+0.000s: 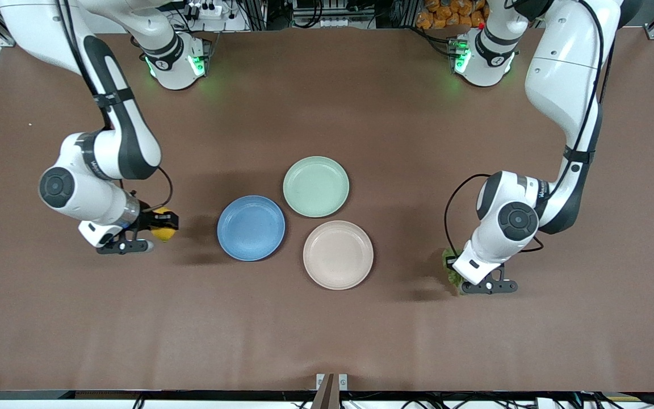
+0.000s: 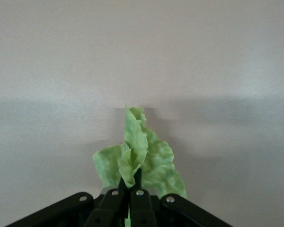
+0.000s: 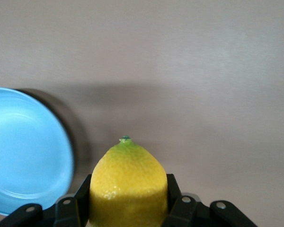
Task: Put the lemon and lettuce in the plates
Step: 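Carry the lemon over the blue plate while the left gripper carries lettuce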
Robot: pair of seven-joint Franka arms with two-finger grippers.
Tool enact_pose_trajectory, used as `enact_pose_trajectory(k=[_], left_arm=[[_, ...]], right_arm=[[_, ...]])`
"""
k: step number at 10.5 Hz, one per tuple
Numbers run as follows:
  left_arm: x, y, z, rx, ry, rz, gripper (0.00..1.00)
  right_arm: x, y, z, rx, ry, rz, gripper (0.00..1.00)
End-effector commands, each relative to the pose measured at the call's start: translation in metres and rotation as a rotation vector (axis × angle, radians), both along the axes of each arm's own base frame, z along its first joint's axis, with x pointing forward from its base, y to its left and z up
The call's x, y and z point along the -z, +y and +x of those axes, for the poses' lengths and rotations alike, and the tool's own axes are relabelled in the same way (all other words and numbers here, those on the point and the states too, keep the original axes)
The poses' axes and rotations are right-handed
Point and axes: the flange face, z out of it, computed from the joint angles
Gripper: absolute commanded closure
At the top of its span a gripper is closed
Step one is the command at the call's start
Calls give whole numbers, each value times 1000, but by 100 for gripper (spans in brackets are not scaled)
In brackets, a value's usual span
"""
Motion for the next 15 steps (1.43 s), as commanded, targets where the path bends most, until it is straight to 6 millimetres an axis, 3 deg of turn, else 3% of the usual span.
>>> enact_pose_trajectory(k=[1, 5, 8, 11, 15], left_arm=[[-17, -14, 3, -62, -34, -15, 100], [-30, -54, -3, -178, -37, -93, 100], [-36, -88, -11, -243, -47, -118, 100], [-45, -129, -25, -289, -56, -144, 100], [-47, -182, -53, -302, -50, -163, 100]], right_arm=[[-1, 51, 9, 56, 4, 12, 98], [30, 129, 10, 81, 21, -7, 98], [52, 163, 6, 77, 30, 12, 98], [78, 183, 0, 78, 11, 24, 98], [89, 187, -4, 72, 22, 18, 93]])
